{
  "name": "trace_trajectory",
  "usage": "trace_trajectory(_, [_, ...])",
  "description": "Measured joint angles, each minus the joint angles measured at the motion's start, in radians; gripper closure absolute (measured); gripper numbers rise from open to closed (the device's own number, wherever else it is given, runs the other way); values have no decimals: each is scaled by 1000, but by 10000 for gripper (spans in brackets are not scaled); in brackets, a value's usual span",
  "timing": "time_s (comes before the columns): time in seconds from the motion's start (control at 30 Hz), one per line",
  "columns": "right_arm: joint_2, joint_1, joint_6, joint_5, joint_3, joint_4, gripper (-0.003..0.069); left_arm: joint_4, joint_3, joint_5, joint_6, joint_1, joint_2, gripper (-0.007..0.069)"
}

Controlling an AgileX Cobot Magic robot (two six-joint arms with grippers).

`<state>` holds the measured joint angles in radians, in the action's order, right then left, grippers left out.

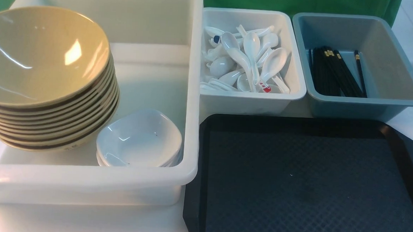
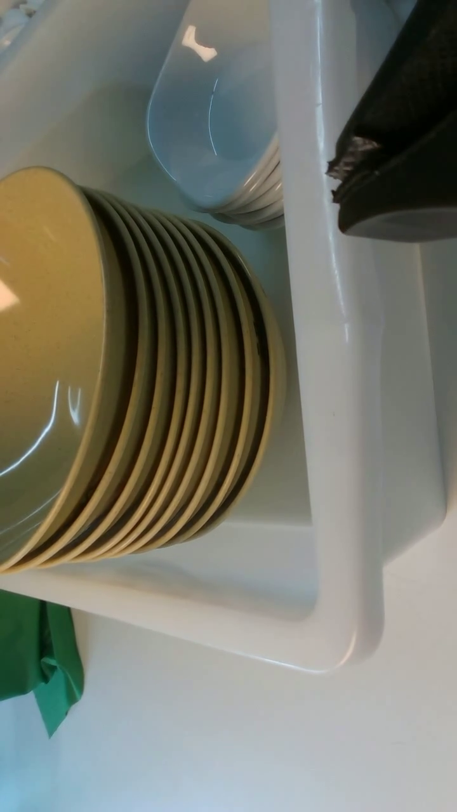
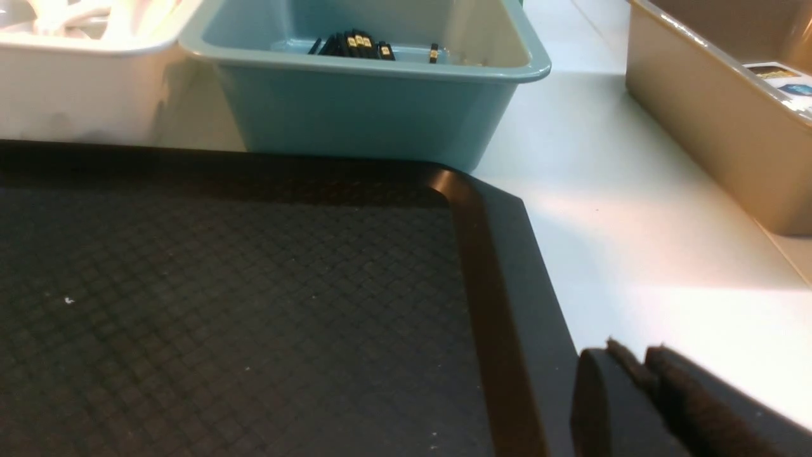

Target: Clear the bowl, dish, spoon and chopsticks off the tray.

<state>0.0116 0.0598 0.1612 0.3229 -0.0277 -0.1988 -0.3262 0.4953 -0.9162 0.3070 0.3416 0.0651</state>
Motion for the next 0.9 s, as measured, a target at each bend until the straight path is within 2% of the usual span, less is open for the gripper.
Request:
trace_trajectory(0.2, [0, 0, 0, 0, 0, 0, 561, 0, -4, 0, 0, 0, 0, 636])
trace_trajectory(0.33, [0, 0, 0, 0, 0, 0, 560, 30, -50, 81, -1, -44, 0, 636])
trace_trajectory(0.43, [0, 0, 0, 0, 0, 0, 558, 95, -90, 227, -40, -126, 0, 636])
trace_trajectory(0.57, [0, 0, 0, 0, 0, 0, 551, 230, -251, 592, -272, -310, -8, 636])
trace_trajectory(0.7, [0, 0, 0, 0, 0, 0, 547, 351, -413, 761, -396, -417, -51, 636])
trace_trajectory(0.83, [0, 0, 0, 0, 0, 0, 545, 366, -503, 772, -411, -438, -74, 636])
trace_trajectory(0.9, [0, 0, 0, 0, 0, 0, 543, 344, -521, 692, -387, -427, -75, 636])
